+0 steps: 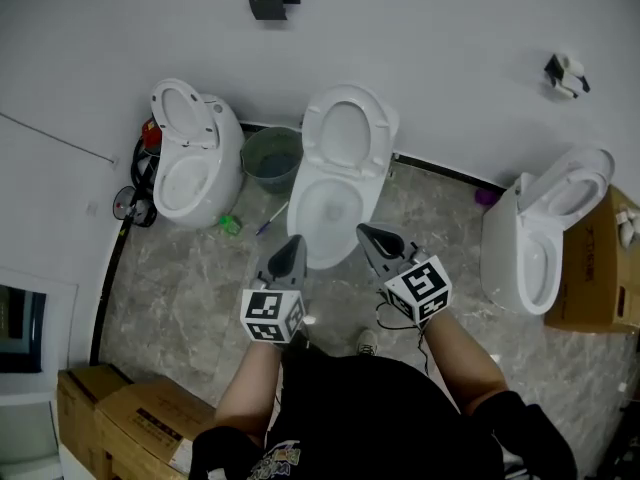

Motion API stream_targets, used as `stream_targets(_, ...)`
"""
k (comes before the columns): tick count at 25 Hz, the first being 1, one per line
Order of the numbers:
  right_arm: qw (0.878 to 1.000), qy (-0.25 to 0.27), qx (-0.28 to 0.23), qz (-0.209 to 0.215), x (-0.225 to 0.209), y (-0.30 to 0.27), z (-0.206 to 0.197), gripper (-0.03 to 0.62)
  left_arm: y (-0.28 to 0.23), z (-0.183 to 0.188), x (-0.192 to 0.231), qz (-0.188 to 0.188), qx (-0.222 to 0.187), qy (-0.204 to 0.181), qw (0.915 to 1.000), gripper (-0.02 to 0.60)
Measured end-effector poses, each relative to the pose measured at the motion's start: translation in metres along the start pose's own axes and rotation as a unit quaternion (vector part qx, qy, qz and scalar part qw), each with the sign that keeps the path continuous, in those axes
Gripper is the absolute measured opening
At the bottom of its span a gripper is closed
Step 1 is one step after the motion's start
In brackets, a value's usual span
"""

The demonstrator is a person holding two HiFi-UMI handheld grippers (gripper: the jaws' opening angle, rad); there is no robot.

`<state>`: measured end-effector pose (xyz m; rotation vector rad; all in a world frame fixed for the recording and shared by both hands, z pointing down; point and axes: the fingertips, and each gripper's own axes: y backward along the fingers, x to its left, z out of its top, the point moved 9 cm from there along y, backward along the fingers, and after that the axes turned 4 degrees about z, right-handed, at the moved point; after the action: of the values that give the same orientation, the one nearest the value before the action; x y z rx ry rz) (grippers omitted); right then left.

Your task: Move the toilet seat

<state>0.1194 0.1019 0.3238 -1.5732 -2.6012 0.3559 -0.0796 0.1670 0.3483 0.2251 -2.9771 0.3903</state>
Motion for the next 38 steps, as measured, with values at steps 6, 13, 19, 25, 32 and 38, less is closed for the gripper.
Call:
stream_targets(6,0.999,-0.022,-0.012,0.033,-0.008,0.032,-0.015,0.005,0.033,-0.016,-0.048,0.035,0.013,-0.005,0.9993,0.008)
stream_targets(13,0.998,-0.029,-0.007,0.049,-0.008,0.042,-0.028,0.006,0.034,-0.017,-0.068,0.043,0.011,-0.007,0.999,0.008)
stream_targets(19,0.999,-0.031,-0.002,0.045,-0.011,0.045,-0.03,0.006,0.027,-0.017,-0.072,0.036,0.008,-0.008,0.9993,0.008)
stream_targets(25,0.999,-0.035,-0.005,0.04,-0.013,0.052,-0.031,0.005,0.021,-0.014,-0.075,0.034,0.002,-0.012,0.9993,0.008)
stream_targets(32,0.998,-0.043,-0.013,0.036,-0.01,0.047,-0.03,0.005,0.024,-0.01,-0.074,0.025,0.004,-0.019,0.9995,0.008)
stream_targets(38,0.998,-0.042,-0.017,0.034,-0.008,0.046,-0.027,0.005,0.025,-0.009,-0.072,0.026,-0.002,-0.022,0.9994,0.008)
